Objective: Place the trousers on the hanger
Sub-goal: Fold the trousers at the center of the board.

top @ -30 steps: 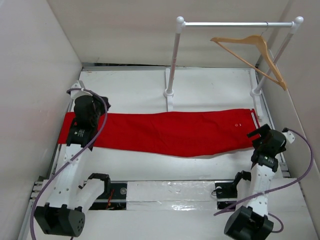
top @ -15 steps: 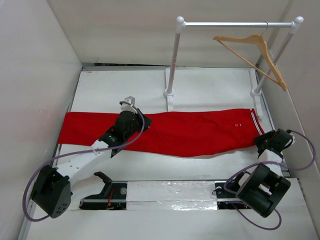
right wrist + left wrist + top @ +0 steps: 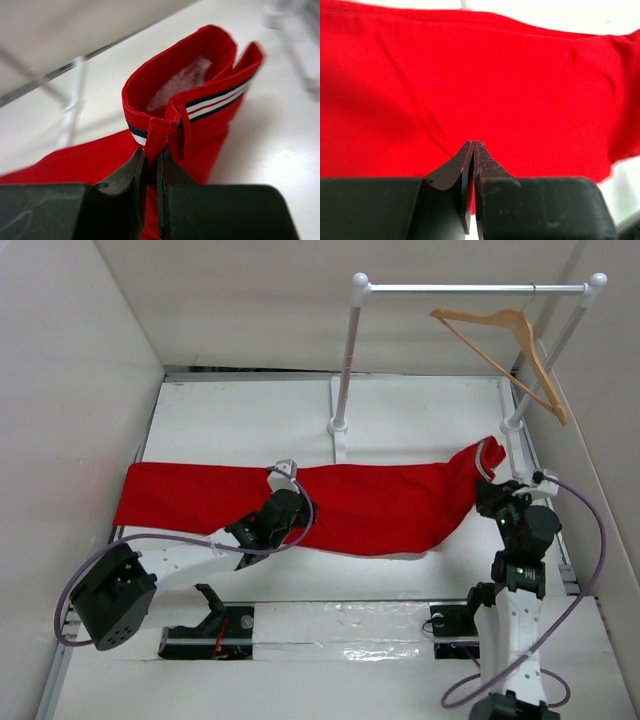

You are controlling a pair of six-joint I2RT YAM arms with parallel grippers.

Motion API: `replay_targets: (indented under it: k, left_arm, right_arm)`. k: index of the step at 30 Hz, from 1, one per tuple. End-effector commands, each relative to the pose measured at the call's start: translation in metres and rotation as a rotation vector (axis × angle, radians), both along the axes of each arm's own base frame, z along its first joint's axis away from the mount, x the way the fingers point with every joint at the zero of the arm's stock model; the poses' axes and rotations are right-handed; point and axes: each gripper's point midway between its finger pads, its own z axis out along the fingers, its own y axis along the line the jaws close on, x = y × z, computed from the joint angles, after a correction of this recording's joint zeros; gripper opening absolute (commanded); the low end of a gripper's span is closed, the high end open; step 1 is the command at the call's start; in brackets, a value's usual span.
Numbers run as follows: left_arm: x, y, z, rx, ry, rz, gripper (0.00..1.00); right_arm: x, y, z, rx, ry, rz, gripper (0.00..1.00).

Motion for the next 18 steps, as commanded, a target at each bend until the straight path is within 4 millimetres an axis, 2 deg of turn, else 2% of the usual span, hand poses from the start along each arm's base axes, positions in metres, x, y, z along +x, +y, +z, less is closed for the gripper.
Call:
replay_targets:
  k: [1, 2, 3, 5, 6, 7, 9, 10, 13, 14, 16, 17, 18]
  left_arm:
    - [0.004, 0.007, -0.014, 0.005, -0.001, 0.056, 0.0]
    - [0.003, 0.009, -0.024, 0.024, 0.017, 0.061, 0.0]
    - [0.001, 0.012, -0.032, 0.034, 0.031, 0.066, 0.0]
    - [-0.004, 0.011, -0.045, 0.041, 0.055, 0.063, 0.0]
    - [-0.005, 0.013, -0.051, 0.048, 0.065, 0.07, 0.0]
    - [-0.007, 0.012, -0.055, 0.054, 0.074, 0.068, 0.0]
    - [-0.01, 0.016, -0.068, 0.074, 0.102, 0.081, 0.0]
    - [-0.013, 0.015, -0.072, 0.081, 0.111, 0.074, 0.0]
    - [-0.019, 0.018, -0.083, 0.098, 0.133, 0.085, 0.0]
    - [-0.022, 0.017, -0.087, 0.107, 0.14, 0.076, 0.0]
    - [-0.025, 0.016, -0.09, 0.112, 0.144, 0.083, 0.0]
    - [-0.028, 0.015, -0.096, 0.125, 0.153, 0.075, 0.0]
    - [-0.031, 0.01, -0.096, 0.123, 0.154, 0.062, 0.0]
  right_arm:
    - [-0.005, 0.058, 0.037, -0.044, -0.068, 0.242, 0.0]
    - [-0.008, 0.081, 0.041, -0.021, -0.07, 0.323, 0.0]
    - [-0.008, 0.091, 0.052, -0.022, -0.089, 0.356, 0.0]
    - [-0.004, 0.111, 0.059, 0.001, -0.076, 0.424, 0.0]
    - [-0.007, 0.129, 0.076, 0.003, -0.104, 0.481, 0.0]
    - [-0.004, 0.137, 0.078, 0.007, -0.091, 0.505, 0.0]
    - [-0.006, 0.155, 0.099, 0.009, -0.122, 0.531, 0.0]
    - [-0.008, 0.157, 0.125, 0.008, -0.17, 0.526, 0.0]
    - [-0.008, 0.16, 0.164, 0.021, -0.241, 0.486, 0.0]
    - [-0.01, 0.157, 0.191, 0.018, -0.288, 0.474, 0.0]
    - [-0.012, 0.156, 0.215, 0.014, -0.324, 0.471, 0.0]
    - [-0.018, 0.153, 0.241, 0.014, -0.375, 0.468, 0.0]
    - [-0.019, 0.152, 0.253, 0.011, -0.395, 0.464, 0.0]
